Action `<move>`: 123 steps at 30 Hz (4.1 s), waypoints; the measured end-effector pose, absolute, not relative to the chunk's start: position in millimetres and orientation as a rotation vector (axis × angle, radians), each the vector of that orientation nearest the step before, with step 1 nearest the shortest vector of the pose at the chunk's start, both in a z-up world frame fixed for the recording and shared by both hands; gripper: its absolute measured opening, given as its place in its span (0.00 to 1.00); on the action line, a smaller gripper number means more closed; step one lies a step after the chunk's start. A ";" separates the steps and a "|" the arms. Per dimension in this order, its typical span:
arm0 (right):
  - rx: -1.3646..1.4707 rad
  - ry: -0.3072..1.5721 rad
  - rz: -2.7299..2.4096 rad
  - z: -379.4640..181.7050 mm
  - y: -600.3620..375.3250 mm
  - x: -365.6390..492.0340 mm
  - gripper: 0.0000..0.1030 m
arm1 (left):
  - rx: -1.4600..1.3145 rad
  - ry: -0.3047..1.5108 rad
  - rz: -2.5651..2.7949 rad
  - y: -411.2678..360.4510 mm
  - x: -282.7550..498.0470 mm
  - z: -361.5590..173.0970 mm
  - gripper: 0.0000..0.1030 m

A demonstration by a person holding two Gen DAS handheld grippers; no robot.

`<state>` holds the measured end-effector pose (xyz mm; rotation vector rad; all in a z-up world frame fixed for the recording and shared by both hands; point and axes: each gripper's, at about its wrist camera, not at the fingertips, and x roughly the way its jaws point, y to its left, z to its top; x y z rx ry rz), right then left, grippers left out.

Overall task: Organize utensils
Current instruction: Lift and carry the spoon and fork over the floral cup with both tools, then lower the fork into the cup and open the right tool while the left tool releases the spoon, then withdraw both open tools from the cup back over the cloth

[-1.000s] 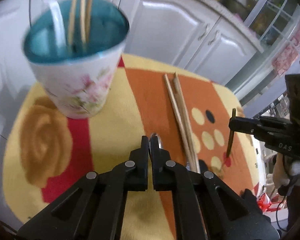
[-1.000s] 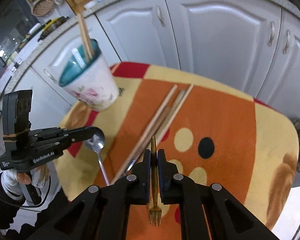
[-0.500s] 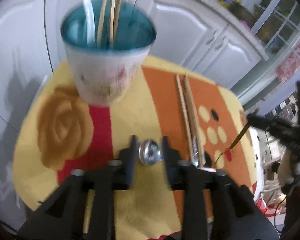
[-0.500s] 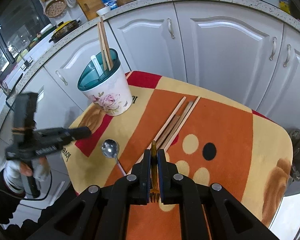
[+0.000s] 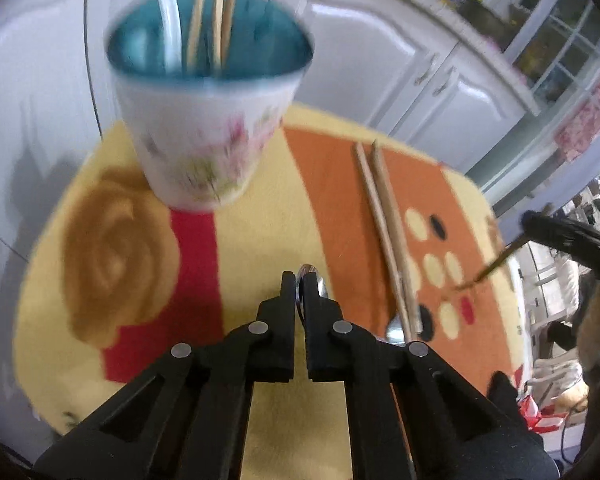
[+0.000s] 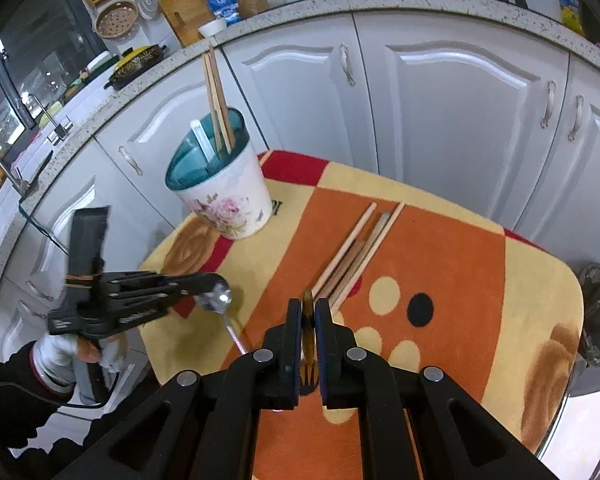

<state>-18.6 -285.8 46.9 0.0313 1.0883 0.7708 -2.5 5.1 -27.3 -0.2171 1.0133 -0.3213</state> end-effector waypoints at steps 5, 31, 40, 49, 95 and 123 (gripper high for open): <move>0.041 1.049 0.792 63.4 -283.0 -16.7 0.06 | -0.191 0.925 -0.299 23.4 -16.9 16.0 0.02; 0.057 0.816 0.941 173.5 -190.5 40.2 0.06 | -0.006 0.554 0.040 110.8 10.7 157.8 0.02; 0.026 0.842 0.915 158.5 -145.8 76.9 0.06 | 0.226 0.581 0.097 83.2 50.1 129.9 0.02; 0.047 0.926 0.888 111.6 -122.9 103.3 0.06 | 0.282 0.663 0.065 59.6 72.7 90.8 0.02; 0.052 1.011 0.798 69.6 -179.0 49.1 0.35 | 0.046 0.717 -0.016 26.7 26.9 81.9 0.47; 0.078 1.107 0.659 30.7 -253.2 16.3 0.38 | -0.009 0.800 -0.110 -22.0 1.1 46.6 0.47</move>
